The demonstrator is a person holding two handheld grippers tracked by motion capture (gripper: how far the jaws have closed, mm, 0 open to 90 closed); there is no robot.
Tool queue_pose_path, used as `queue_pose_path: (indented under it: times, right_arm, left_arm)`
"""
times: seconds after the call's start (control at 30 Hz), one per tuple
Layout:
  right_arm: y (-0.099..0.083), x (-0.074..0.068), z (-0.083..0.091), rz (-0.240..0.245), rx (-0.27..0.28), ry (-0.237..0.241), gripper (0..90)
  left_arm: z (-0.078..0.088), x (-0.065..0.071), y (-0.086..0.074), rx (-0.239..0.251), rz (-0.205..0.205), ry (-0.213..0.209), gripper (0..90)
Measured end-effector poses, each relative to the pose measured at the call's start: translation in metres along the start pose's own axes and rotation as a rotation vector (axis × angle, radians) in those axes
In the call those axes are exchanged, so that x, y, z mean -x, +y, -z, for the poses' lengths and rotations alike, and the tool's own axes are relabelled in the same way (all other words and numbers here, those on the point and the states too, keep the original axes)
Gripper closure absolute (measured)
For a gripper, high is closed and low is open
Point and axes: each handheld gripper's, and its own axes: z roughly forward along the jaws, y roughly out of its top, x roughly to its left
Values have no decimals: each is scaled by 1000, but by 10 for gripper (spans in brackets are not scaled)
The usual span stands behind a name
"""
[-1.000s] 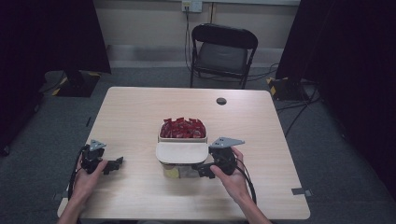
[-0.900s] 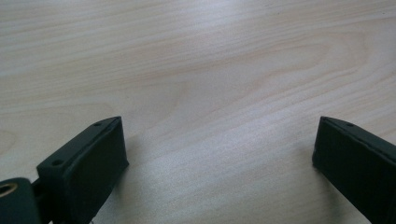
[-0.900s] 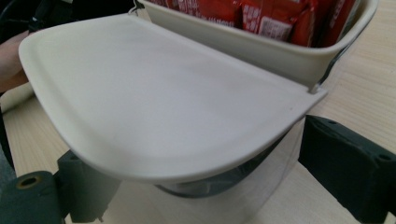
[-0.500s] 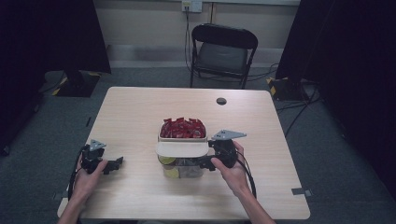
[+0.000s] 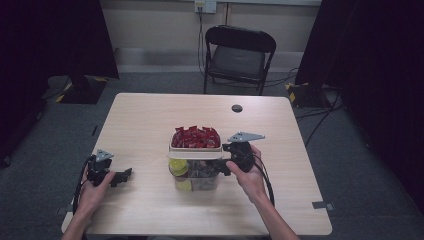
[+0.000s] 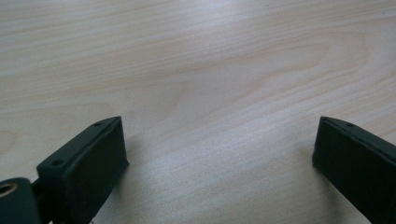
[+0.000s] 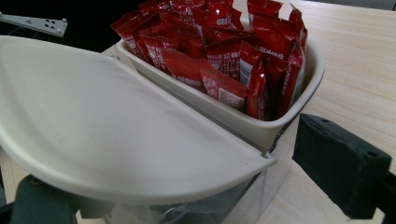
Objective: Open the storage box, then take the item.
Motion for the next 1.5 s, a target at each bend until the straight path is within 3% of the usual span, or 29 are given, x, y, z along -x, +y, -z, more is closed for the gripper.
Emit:
queue_pose_path:
  times: [0.17,0.7,1.13,1.5]
  right_arm:
    - [4,5,0,-20,15,20,140]
    - [19,11,-4,-25,40,7,175]
    - [20,23,-11,-60,31,8,155]
    - [21,21,-11,-60,45,19,181]
  left_arm:
    - [0,0,0,0,0,0,24]
    - [0,0,0,0,0,0,23]
    - [0,0,0,0,0,0,23]
    - [1,1,1,-7,7,2,31]
